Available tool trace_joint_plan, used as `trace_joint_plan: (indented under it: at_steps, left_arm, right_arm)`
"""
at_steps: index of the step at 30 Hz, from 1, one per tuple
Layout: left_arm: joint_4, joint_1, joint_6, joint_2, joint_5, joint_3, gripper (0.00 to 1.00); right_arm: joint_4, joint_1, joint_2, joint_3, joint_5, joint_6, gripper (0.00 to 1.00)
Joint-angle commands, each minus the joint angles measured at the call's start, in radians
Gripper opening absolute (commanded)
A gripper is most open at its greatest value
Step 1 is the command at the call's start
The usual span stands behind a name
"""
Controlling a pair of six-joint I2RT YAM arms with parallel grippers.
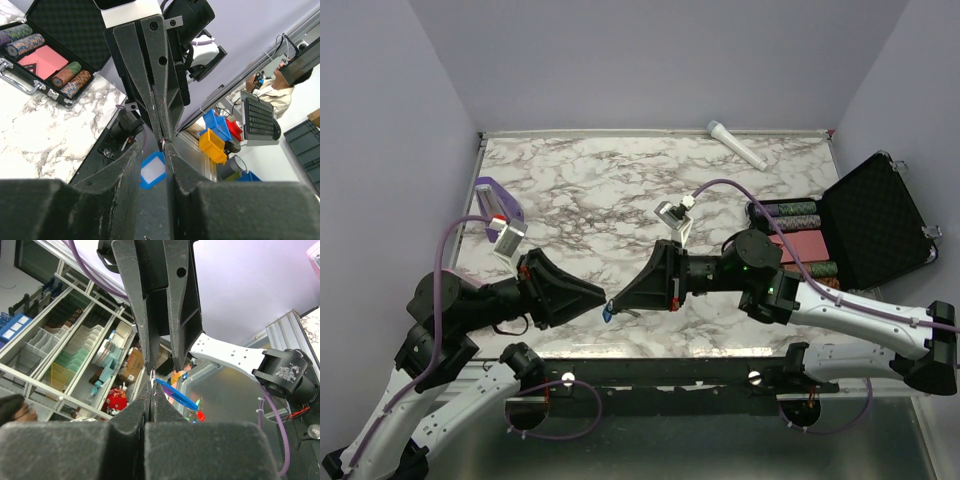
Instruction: Remove the keys from the keyring
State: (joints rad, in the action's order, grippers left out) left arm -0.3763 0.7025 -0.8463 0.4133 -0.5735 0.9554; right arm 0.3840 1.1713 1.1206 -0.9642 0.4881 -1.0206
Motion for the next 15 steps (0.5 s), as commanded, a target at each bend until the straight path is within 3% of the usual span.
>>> trace_joint_plan:
  at_steps: [1,4,10,15]
  left_arm:
    - [0.011,0.002,-0.005,0.025,-0.037,0.013,0.32]
    - [0.007,0.003,-0.007,0.027,-0.037,0.016,0.31]
    - [-0.052,0.002,0.013,0.038,-0.028,0.042,0.03]
    - [-0.082,0.003,0.027,0.041,-0.022,0.051,0.0]
  right_arm:
    - [0.03,-0.002,0.016,-0.036,0.029,0.005,0.01]
    - [0.03,-0.004,0.021,-0.041,0.029,0.005,0.01]
    - [0.055,-0.004,0.027,-0.028,0.023,0.002,0.01]
    - [0.052,-0.002,0.027,-0.025,0.021,-0.003,0.0]
